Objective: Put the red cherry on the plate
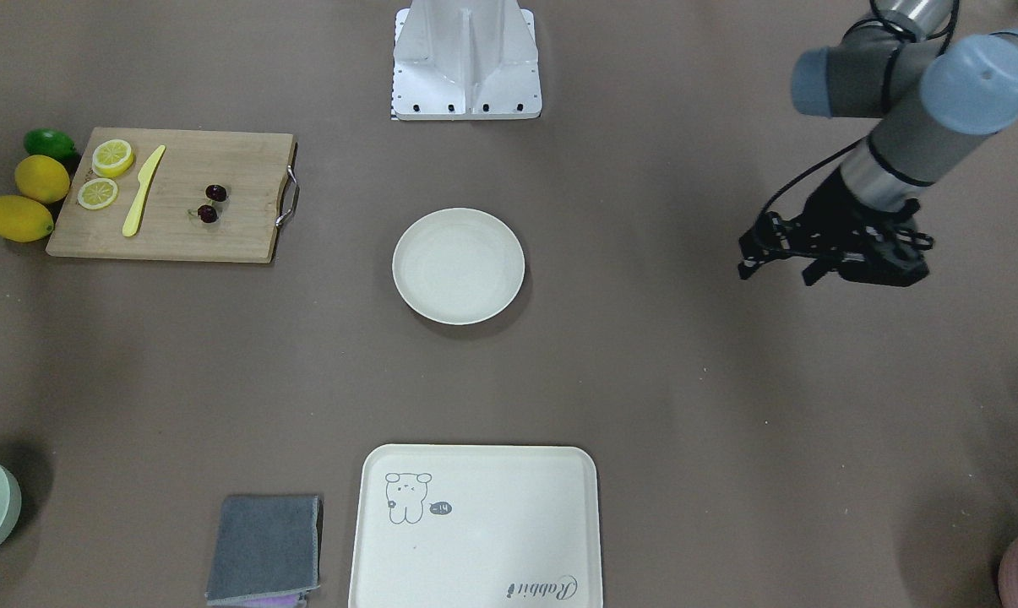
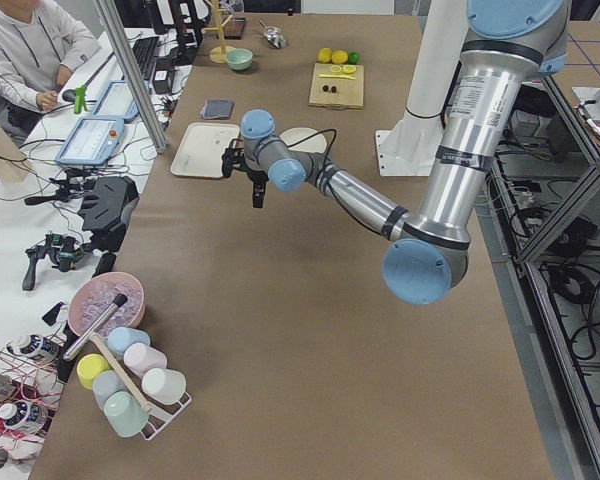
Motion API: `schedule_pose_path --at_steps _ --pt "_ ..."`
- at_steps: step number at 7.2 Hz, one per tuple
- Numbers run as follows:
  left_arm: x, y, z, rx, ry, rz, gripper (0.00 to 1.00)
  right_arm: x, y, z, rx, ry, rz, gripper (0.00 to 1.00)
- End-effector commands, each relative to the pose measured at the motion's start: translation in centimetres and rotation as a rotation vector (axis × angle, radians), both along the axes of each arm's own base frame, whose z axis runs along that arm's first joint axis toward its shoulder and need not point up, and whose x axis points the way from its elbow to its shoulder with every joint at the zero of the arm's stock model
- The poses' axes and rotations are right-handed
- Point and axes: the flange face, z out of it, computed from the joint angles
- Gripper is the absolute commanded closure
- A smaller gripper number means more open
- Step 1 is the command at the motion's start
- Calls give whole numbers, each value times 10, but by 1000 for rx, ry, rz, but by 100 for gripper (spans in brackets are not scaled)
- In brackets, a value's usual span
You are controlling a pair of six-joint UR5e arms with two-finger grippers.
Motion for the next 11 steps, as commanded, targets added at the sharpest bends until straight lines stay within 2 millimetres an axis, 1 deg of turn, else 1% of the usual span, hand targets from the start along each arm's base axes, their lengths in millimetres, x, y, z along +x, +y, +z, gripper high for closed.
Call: schedule_pose_path --at_steps 1,2,3,4,5,6,7,8,9,10,11 --pt "-129 -7 72 79 -128 108 2 0 0 0 -1 -1 0 0" --pt "-169 -7 94 68 -169 145 2 0 0 0 -1 -1 0 0" --pt "-210 -8 122 59 -189 171 2 -3 -1 0 -1 1 -6 0" --pt "-250 2 178 64 -195 230 2 -5 -2 7 -15 4 -9 0" --pt "-278 7 205 70 -198 243 2 -7 -3 13 -25 7 -13 0" --pt "-308 32 240 60 -202 244 2 -7 -3 15 -28 8 -14 0" --pt "-321 38 246 60 -206 236 2 -7 -4 16 -29 11 -14 0" --pt "-323 39 247 60 -206 232 2 -7 -4 16 -37 9 -11 0" --pt "-323 39 245 65 -205 230 2 -9 -8 4 -28 -4 -1 0" --pt "-325 41 244 71 -205 227 2 -33 -25 -25 -31 -23 18 0" --pt "-325 53 240 82 -207 225 2 -73 -33 -57 -40 -45 26 0"
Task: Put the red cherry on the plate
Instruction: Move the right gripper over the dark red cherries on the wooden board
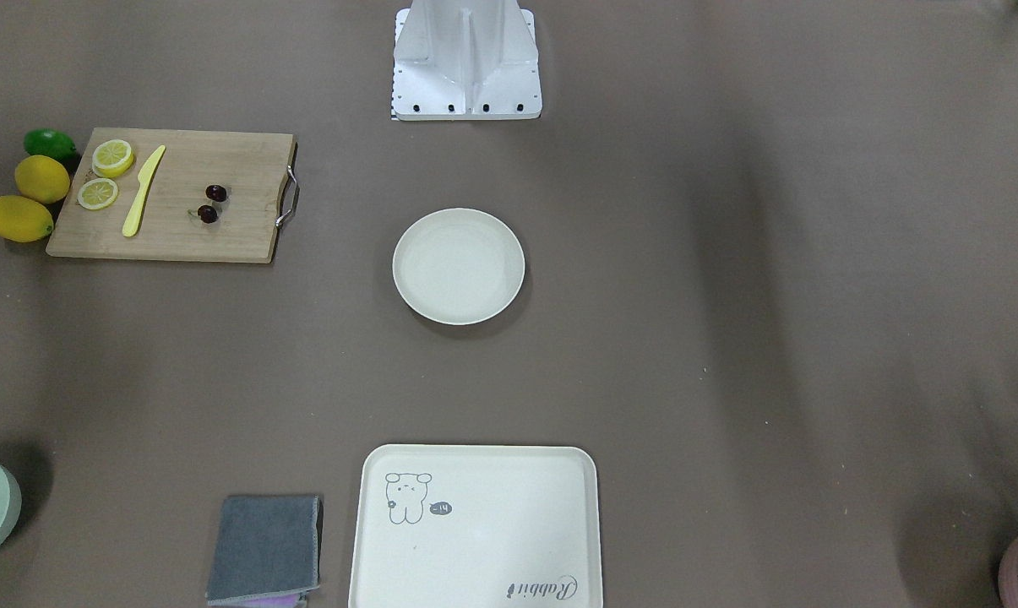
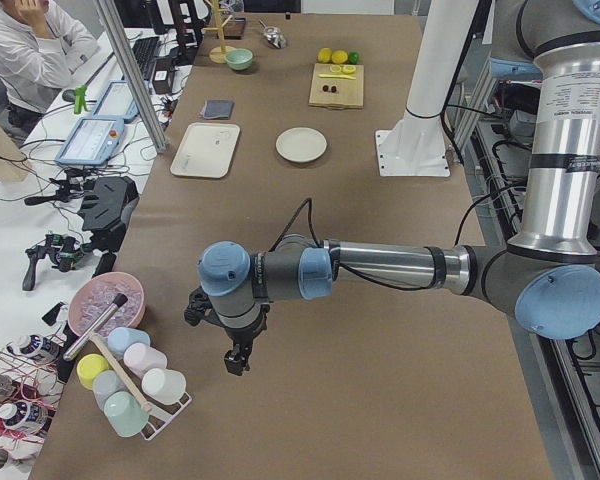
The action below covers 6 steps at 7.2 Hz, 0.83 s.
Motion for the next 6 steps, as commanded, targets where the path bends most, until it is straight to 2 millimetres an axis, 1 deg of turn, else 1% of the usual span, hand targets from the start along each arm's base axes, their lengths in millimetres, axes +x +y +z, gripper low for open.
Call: schedule_pose_path --at_steps 1,2,3,4,5,6 --pt "0 18 -6 16 -1 -4 2 -78 3 -73 -19 -52 22 0" --pt "0 22 -8 17 0 -8 2 -113 25 -99 -46 -74 29 0" --pt "1 22 -10 19 0 -8 2 -140 48 -116 -56 -92 1 0" --pt "1 21 -11 23 0 -8 2 -175 65 -116 -86 -92 -50 0" --pt "1 21 -13 24 0 -10 2 -221 90 -116 -87 -77 -138 0" --pt "1 20 -20 34 -2 -14 2 -253 111 -113 -77 -46 -192 0"
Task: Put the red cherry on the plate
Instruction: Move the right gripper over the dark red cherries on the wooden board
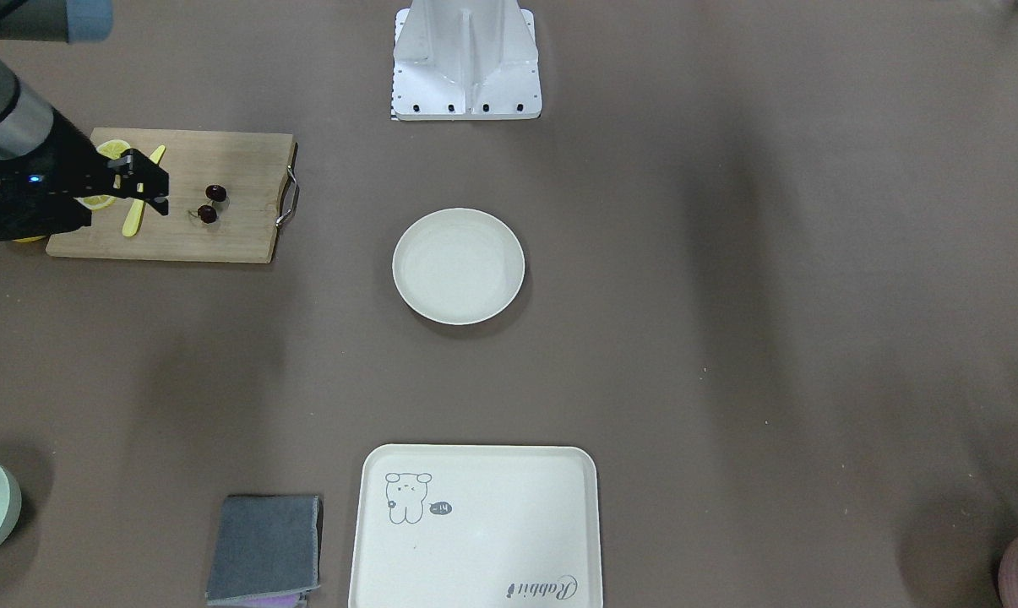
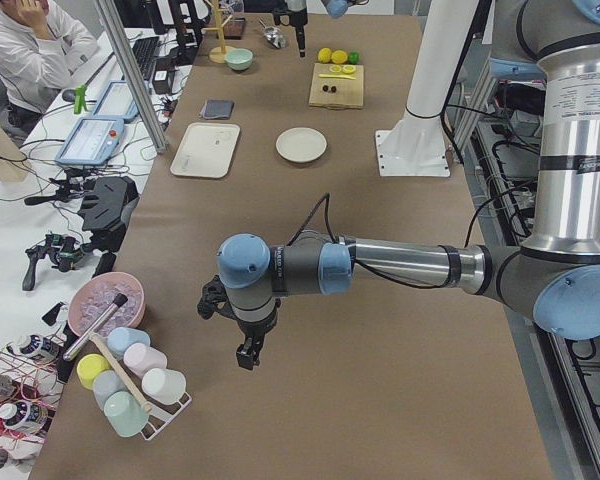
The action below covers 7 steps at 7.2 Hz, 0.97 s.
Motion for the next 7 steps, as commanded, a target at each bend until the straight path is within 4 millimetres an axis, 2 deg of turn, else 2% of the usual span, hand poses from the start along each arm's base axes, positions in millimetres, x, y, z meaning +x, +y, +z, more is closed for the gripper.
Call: schedule_pose_path --at_steps 1,3,4,5,6,7 --pt "1 -1 -16 2 -3 -32 2 -62 40 5 1 52 -84 0" --pt "2 -2 -21 10 -4 -33 2 -83 47 21 33 87 -85 0" --pt "2 -2 -21 10 -4 -33 2 -89 58 41 34 89 31 0" --pt "3 -2 -21 9 -4 -31 2 -89 70 74 40 23 80 0" --pt "4 -2 -21 9 -4 -29 2 -89 75 91 45 13 79 0" --pt "4 -2 -21 7 -4 -31 2 -91 77 94 42 20 77 0"
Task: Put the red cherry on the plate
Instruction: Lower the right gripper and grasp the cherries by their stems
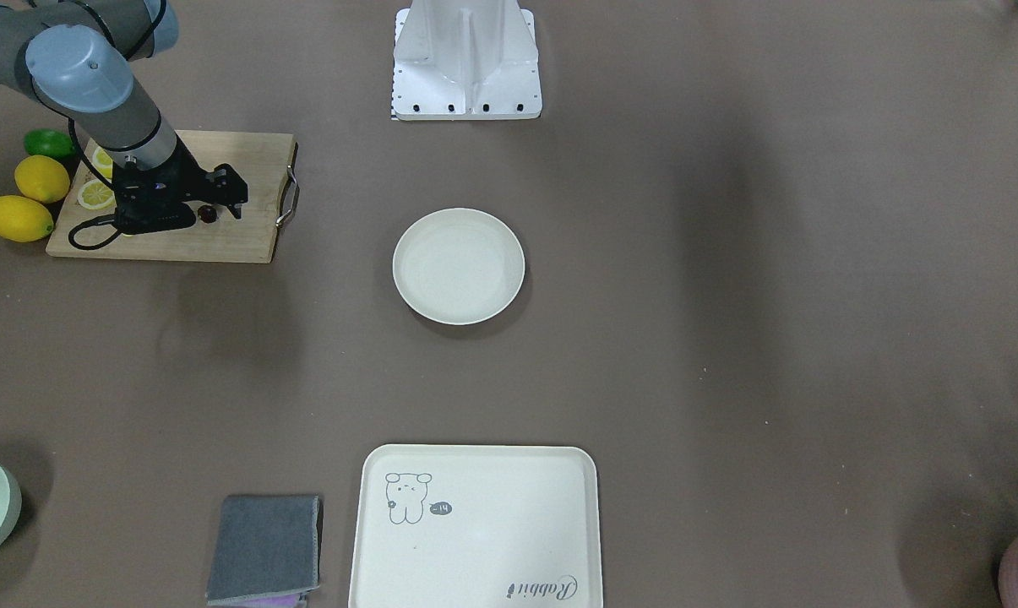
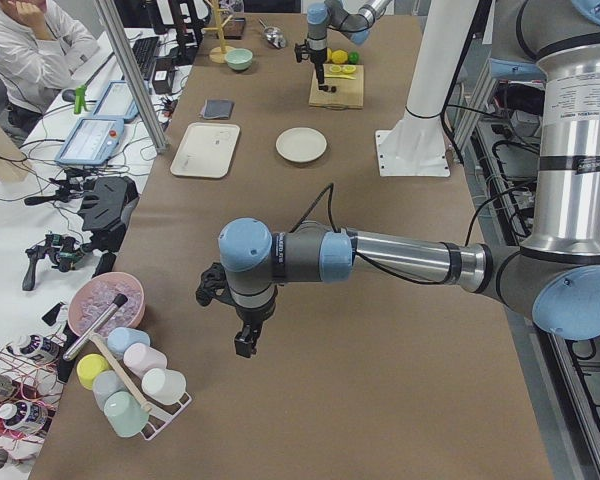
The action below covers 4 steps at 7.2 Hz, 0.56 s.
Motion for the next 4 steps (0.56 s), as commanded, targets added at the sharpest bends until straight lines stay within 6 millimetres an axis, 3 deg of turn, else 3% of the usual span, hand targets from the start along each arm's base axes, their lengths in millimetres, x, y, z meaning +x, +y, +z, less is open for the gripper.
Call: schedule_pose_path --at_steps 1,3,4 --pt "1 0 0 -3 0 -3 2 -3 8 12 1 -7 1 0" --pt "2 -1 0 -3 0 -1 2 -12 15 10 4 -3 3 2" --pt "2 -1 -1 -2 0 -1 2 -15 18 12 4 6 6 25"
